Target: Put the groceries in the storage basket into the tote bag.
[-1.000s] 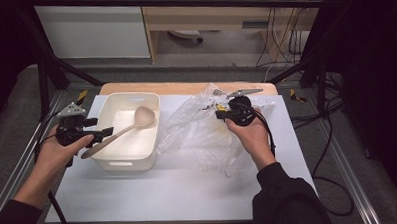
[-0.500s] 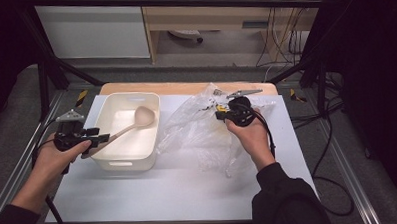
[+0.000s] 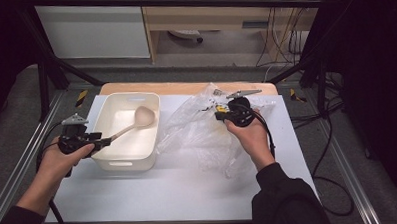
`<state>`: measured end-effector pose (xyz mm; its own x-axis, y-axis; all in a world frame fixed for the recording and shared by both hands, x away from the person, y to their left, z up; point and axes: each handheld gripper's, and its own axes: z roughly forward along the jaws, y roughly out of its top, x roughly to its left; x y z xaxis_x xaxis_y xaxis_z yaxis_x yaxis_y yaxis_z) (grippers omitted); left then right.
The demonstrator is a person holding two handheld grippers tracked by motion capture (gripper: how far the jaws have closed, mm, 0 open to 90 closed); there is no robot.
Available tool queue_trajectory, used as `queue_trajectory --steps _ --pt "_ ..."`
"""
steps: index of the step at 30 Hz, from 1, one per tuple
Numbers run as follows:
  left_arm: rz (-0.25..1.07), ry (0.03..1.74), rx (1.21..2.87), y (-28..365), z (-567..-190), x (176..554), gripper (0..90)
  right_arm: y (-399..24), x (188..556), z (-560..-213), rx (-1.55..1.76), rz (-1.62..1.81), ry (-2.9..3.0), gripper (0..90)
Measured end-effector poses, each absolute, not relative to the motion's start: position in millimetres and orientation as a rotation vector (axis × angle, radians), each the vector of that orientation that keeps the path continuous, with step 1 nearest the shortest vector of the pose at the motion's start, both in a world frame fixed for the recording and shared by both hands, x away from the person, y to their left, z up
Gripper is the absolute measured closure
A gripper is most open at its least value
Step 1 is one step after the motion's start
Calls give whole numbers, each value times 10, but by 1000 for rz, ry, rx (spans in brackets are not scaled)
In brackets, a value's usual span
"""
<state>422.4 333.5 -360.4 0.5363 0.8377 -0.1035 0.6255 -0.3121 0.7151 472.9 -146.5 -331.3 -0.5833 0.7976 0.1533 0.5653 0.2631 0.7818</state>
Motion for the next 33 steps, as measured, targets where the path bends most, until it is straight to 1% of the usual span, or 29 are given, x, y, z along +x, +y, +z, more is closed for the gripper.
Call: queue_trajectory --steps 19,33 --pt "387 1181 2067 3340 -3665 4222 485 -1458 4731 -3332 1259 1220 2272 900" --pt "392 1186 2075 3362 -3713 4202 506 -1454 4733 -3345 1264 1220 2275 900"
